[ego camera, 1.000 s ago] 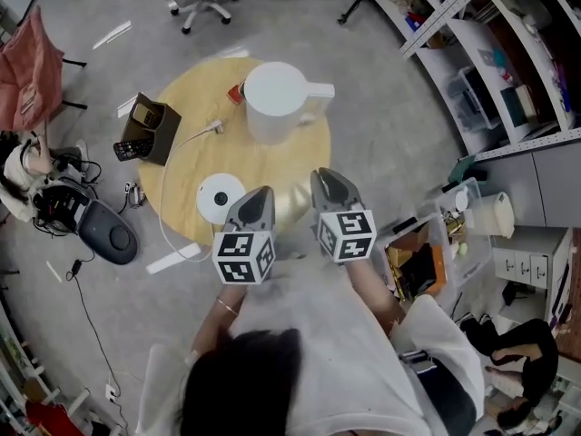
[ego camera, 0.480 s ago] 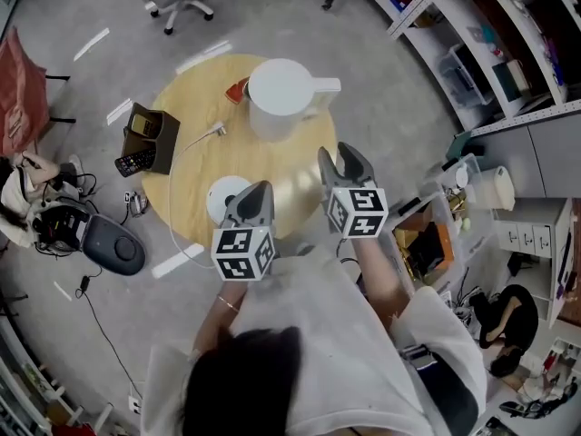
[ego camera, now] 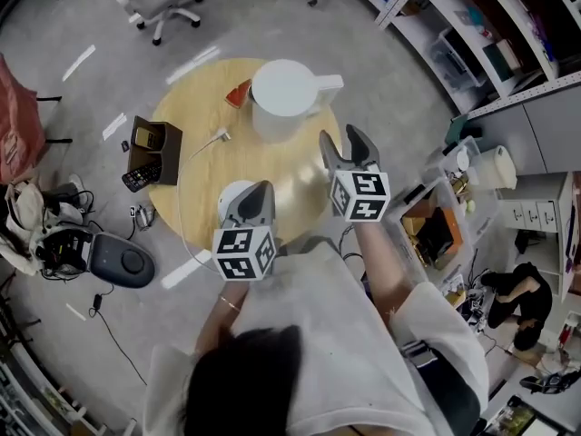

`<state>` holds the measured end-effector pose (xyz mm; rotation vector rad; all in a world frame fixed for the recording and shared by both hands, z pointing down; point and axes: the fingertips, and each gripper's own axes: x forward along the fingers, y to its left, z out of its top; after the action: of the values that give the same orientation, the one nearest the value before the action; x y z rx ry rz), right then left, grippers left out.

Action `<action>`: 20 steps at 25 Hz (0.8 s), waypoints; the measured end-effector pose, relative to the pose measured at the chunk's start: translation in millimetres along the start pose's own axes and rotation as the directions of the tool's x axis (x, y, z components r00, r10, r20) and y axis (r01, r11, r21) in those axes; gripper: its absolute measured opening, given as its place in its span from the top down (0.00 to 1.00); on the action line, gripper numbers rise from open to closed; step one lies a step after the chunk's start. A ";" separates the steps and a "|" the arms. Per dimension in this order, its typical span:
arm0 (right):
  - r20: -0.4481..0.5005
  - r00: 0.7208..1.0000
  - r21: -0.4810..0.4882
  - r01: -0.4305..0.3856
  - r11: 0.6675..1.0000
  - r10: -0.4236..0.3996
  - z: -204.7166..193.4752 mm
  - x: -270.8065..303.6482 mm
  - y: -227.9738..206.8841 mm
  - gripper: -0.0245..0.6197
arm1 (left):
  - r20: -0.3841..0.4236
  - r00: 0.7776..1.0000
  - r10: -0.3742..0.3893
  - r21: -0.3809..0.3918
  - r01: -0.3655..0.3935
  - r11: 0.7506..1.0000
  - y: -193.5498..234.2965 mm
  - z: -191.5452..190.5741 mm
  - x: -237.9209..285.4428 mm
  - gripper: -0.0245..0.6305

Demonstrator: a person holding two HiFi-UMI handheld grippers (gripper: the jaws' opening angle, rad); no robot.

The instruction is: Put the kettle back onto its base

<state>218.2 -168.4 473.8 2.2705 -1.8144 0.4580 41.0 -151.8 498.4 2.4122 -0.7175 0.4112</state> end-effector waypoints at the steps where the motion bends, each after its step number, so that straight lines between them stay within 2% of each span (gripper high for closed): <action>1: -0.001 1.000 0.004 0.006 1.000 -0.006 -0.1 1.4 -0.7 0.61 | -0.002 1.000 -0.005 0.001 0.005 1.000 1.6 0.3 -0.3 0.92; 12: -0.002 0.997 0.058 0.083 0.995 -0.083 -6.1 23.7 -15.3 0.59 | -0.033 0.999 -0.016 -0.025 0.016 1.000 28.4 -1.8 -0.4 0.92; 20: -0.035 0.996 0.004 0.085 0.996 -0.085 -4.5 36.0 -27.9 0.58 | -0.034 0.999 0.005 -0.018 -0.006 1.000 29.1 0.4 -1.1 0.92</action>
<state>252.0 -193.3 492.0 2.3178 -1.6942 0.4846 23.3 -171.5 510.5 2.3810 -0.7102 0.4447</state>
